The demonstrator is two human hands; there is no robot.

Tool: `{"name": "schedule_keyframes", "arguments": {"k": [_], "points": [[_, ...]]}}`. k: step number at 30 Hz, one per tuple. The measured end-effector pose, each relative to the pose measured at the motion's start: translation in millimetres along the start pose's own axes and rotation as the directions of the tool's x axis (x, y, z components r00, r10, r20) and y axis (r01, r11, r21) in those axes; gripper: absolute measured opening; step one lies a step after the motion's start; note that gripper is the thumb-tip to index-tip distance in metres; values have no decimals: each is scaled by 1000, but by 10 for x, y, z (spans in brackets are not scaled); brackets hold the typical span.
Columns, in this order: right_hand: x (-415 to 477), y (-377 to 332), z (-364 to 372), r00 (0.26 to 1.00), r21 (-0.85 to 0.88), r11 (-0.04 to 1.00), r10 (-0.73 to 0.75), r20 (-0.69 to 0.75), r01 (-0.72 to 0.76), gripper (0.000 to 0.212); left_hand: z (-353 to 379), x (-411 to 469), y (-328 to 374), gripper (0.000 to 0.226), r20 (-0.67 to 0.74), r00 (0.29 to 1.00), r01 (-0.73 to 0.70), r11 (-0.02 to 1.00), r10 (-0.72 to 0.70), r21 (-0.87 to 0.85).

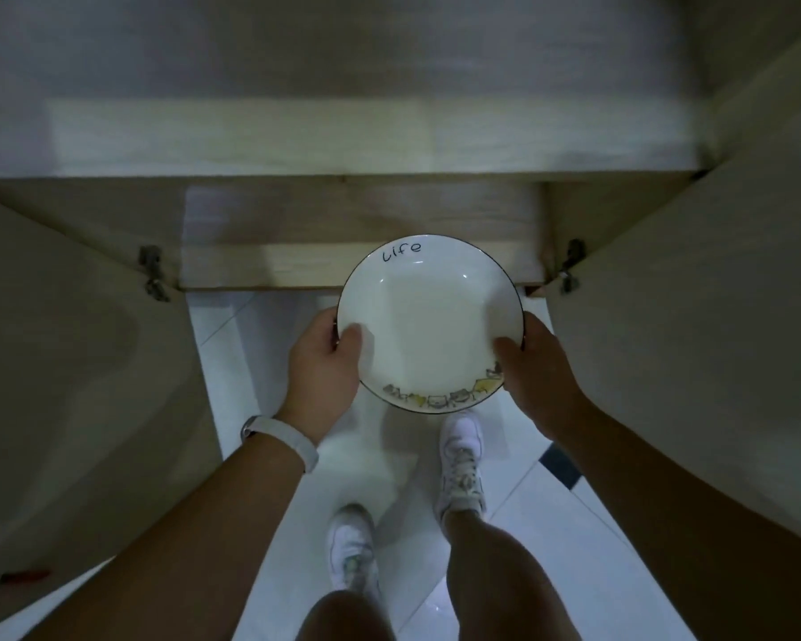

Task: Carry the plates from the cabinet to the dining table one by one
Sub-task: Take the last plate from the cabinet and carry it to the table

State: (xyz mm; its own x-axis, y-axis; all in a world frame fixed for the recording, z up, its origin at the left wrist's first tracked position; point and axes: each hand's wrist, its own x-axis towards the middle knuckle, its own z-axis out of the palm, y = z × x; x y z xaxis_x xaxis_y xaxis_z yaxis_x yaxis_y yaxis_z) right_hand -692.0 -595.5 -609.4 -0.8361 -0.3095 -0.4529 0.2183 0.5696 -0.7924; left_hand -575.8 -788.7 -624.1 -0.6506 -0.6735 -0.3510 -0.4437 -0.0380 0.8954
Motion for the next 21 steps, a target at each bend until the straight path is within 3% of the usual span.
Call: {"name": "schedule_keyframes", "arguments": {"k": [8,14,21], "points": [[-1119,-1033,-533,998,80,997,25,-55,-21,18,-559,-860,1270,21,32,995,-89,996,89,4],[-1954,-1704,-923,983,138,990,24,-179,1,22,-817,-1378,2215,29,97,979,-179,984,180,-21],[-2878,-2312,-1566,936,241,968,13,-351,77,39,-784,-1994,3113,15,187,951,-236,968,248,-86]]}}
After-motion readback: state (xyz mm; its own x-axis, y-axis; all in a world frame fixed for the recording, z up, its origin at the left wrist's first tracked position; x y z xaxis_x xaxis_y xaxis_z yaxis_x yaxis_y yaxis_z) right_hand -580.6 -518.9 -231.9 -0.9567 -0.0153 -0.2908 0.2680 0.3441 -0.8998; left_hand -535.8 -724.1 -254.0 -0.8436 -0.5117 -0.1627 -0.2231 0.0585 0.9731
